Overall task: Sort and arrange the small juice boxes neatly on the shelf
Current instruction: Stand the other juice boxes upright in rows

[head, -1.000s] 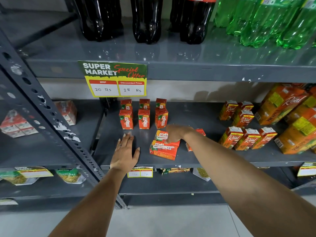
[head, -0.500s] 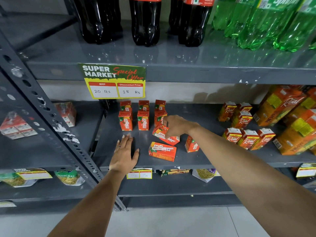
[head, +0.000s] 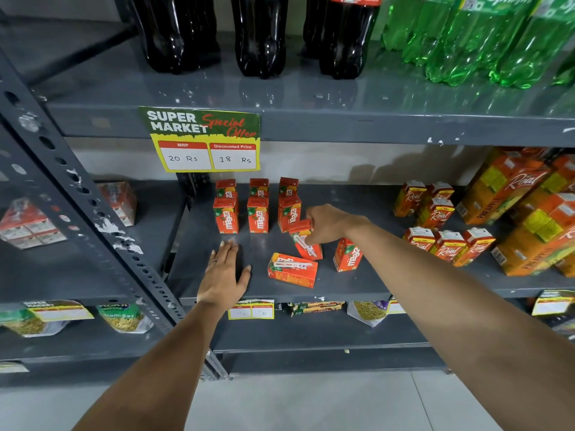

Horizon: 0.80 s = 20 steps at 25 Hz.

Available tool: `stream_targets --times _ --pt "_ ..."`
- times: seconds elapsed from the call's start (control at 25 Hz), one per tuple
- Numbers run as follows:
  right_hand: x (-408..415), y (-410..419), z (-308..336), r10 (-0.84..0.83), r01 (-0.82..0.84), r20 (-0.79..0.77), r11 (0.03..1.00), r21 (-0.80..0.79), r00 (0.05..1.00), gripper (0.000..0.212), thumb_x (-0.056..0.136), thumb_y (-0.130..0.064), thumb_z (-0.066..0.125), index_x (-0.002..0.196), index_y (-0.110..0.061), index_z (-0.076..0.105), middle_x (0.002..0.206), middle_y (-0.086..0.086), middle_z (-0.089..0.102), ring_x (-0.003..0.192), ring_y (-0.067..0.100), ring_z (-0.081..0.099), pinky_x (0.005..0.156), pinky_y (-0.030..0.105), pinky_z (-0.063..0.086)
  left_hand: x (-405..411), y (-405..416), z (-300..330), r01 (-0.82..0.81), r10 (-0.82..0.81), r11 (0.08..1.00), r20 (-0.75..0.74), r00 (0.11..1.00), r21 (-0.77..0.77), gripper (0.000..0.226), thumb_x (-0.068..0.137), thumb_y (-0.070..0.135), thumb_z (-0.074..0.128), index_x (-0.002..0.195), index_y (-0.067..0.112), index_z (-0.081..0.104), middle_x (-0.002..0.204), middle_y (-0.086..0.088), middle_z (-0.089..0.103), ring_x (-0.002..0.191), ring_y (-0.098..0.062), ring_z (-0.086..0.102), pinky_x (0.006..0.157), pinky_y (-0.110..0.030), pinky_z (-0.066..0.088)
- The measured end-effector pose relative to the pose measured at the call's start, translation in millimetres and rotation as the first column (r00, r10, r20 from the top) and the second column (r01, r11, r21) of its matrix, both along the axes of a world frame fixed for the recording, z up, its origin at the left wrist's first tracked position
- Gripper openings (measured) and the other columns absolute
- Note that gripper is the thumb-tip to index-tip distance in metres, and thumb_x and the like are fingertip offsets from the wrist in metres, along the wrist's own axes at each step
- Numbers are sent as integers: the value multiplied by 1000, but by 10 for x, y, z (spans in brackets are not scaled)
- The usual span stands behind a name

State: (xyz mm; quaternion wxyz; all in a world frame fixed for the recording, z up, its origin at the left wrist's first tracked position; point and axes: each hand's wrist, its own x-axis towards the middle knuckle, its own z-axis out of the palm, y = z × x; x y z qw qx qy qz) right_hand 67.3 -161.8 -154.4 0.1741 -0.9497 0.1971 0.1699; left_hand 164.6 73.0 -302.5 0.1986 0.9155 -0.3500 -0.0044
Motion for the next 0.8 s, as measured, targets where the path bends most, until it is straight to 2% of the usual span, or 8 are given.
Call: stream_targets --times 0.08,0.24,0.36,0.48,0.6,0.68,0.8 --pt "1 9 52 31 -41 -84 992 -120 996 58 76 -33 78 124 -14 51 115 4 60 100 24 60 80 34 51 -15 6 7 -6 6 1000 -2 1000 1 65 96 40 44 148 7 24 159 -8 19 147 -20 8 120 -35 1" --pt "-37 -23 156 29 -70 -181 971 -227 983 64 75 -29 80 129 -11 50 102 2 54 91 22 57 82 36 53 -17 8 23 -1 1 1000 -5 1000 10 65 96 40 43 149 7 22 159 -8 17 147 -19 7 119 -33 -1" --pt "-52 -75 213 62 -107 -222 974 -199 973 69 77 -27 81 136 -14 47 121 5 59 104 25 61 83 34 51 -18 9 32 3 -2 1000 -8 1000 16 66 97 40 42 149 8 20 159 -8 16 147 -19 6 119 -33 -2" --pt "-48 -130 283 166 -182 -168 980 -85 972 71 80 -12 77 142 -25 45 140 5 51 123 27 54 90 34 49 -2 18 51 15 -14 1000 -38 999 26 67 97 41 42 150 8 18 160 -7 13 147 -19 5 118 -31 -3" --pt "-44 -162 320 281 -289 -133 956 -47 951 68 81 6 67 135 -33 54 143 1 47 126 24 50 90 32 50 35 31 62 9 -5 991 -35 999 132 70 97 49 35 150 9 14 161 -5 8 147 -19 6 118 -33 0" --pt "-49 -155 272 323 -340 -152 936 -96 934 66 82 8 64 131 -35 57 143 -1 46 125 25 51 92 36 53 46 47 59 -3 2 979 6 1000 203 71 96 55 28 151 12 12 161 -4 6 147 -18 6 120 -35 0" --pt "-33 -146 136 358 -377 -136 913 -156 924 61 83 5 67 128 -34 58 140 -1 49 124 25 52 93 41 53 41 57 47 -22 23 977 -2 1000 213 72 95 58 24 152 15 9 161 -2 4 147 -17 0 120 -37 -2"
